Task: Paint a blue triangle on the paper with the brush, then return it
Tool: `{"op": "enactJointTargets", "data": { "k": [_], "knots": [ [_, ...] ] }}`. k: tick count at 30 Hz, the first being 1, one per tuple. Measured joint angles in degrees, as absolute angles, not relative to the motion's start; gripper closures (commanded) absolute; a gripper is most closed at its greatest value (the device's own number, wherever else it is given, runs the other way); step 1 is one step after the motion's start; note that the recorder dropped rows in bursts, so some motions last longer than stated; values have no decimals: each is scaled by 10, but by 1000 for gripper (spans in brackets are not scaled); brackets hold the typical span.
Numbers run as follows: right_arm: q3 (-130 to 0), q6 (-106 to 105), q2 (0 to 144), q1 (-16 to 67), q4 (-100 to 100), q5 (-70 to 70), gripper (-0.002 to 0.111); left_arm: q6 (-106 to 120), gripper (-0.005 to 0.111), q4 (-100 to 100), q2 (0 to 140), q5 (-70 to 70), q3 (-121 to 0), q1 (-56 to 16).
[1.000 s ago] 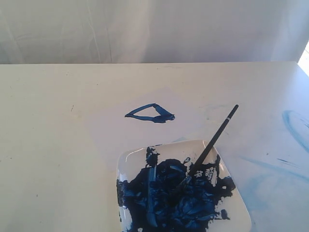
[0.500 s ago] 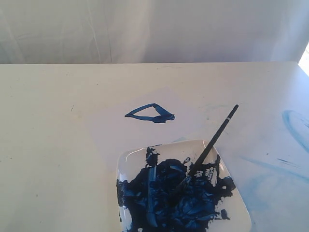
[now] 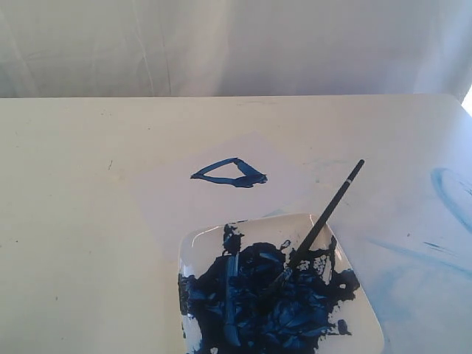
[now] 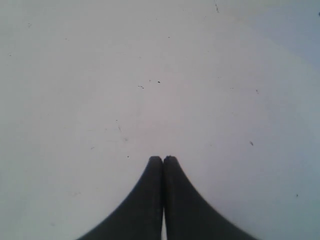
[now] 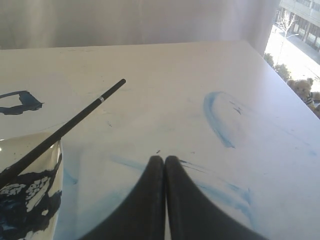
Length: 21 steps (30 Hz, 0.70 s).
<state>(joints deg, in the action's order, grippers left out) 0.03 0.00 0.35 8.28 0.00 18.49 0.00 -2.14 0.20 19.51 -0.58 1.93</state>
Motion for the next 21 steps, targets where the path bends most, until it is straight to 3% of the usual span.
{"op": "enactJointTargets", "data": {
  "k": [21],
  "knots": [
    [0,0,3,83,0,185,108,0,107,-54,2,189,-4,19]
  ]
}}
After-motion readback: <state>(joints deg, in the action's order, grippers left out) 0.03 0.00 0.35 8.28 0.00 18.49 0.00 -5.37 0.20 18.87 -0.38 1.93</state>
